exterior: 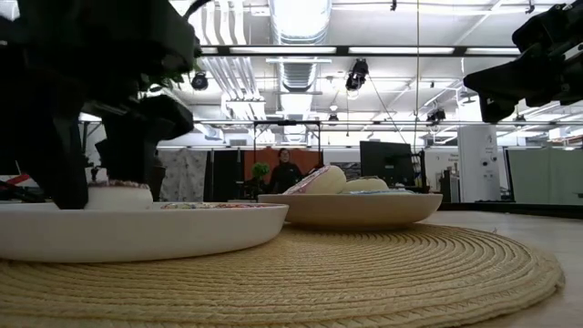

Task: Pick & Place donuts
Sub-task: Put the small brown donut on the white plate, then return to Home Position

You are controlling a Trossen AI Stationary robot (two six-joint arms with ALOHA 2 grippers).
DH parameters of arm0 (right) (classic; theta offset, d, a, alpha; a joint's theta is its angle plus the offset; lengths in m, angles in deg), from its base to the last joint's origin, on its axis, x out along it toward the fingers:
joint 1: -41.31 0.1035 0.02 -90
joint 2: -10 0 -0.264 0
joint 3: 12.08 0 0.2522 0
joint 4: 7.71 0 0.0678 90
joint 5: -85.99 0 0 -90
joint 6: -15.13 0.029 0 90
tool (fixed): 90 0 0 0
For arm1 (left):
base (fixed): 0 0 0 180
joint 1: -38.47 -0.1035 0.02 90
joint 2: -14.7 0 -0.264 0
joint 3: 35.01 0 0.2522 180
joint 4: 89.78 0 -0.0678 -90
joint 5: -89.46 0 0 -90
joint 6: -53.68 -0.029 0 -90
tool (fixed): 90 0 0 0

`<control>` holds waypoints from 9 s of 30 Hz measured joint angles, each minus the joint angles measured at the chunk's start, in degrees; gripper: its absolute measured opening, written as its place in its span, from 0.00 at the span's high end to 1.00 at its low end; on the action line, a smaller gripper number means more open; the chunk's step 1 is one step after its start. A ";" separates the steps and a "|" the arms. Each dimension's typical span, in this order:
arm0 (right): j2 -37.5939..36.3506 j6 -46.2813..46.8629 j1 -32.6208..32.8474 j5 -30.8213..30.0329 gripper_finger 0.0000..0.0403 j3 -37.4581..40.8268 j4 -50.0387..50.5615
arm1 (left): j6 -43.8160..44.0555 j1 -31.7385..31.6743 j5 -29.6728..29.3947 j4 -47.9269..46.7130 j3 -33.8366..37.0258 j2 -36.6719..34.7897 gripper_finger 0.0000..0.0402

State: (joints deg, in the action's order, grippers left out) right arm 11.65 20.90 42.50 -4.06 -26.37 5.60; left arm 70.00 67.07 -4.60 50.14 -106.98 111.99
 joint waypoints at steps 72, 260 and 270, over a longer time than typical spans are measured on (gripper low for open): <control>-0.02 -0.04 0.02 -0.01 0.98 -0.02 -0.02 | 1.10 -2.10 0.29 -2.23 -20.83 -7.26 0.96; -0.02 0.03 0.00 -0.03 0.98 -0.02 0.00 | -8.85 -27.26 2.03 27.74 57.66 -97.30 1.00; 0.00 -0.04 0.00 -0.03 0.98 0.00 -0.02 | -8.83 -27.26 2.05 27.76 57.66 -97.30 1.00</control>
State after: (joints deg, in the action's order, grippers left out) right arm 11.65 20.86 42.50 -4.09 -26.37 5.58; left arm 61.17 39.82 -2.54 77.91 -49.33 14.69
